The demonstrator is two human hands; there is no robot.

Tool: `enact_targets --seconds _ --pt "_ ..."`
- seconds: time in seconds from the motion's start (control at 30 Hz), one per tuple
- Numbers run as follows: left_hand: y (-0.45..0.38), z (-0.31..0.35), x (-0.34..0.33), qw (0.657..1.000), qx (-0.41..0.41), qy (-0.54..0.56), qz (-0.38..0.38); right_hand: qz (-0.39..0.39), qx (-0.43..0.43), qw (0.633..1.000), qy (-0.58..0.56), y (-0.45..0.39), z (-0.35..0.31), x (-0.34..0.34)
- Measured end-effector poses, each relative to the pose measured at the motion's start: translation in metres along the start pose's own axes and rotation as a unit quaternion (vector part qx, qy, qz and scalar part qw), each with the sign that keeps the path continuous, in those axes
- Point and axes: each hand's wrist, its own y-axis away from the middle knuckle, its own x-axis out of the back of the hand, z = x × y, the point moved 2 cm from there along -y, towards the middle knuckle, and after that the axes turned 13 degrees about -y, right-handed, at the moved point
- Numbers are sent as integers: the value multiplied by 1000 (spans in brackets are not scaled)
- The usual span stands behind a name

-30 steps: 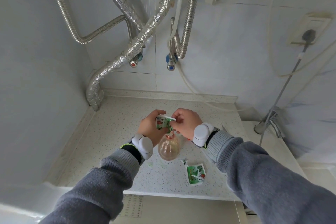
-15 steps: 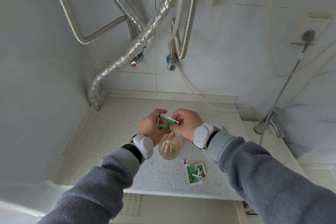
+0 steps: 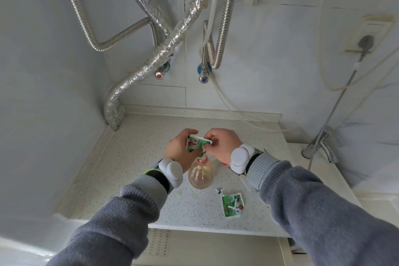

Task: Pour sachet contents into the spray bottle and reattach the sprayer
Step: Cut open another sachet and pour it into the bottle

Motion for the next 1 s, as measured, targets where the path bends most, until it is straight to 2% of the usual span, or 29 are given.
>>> enact_targets --seconds 0.67,1.0 --pt "5 -1 -2 1000 10 -2 8 -5 9 1000 5 1 4 0" --pt "11 -11 -1 1000 18 4 6 21 13 1000 -3 4 7 0"
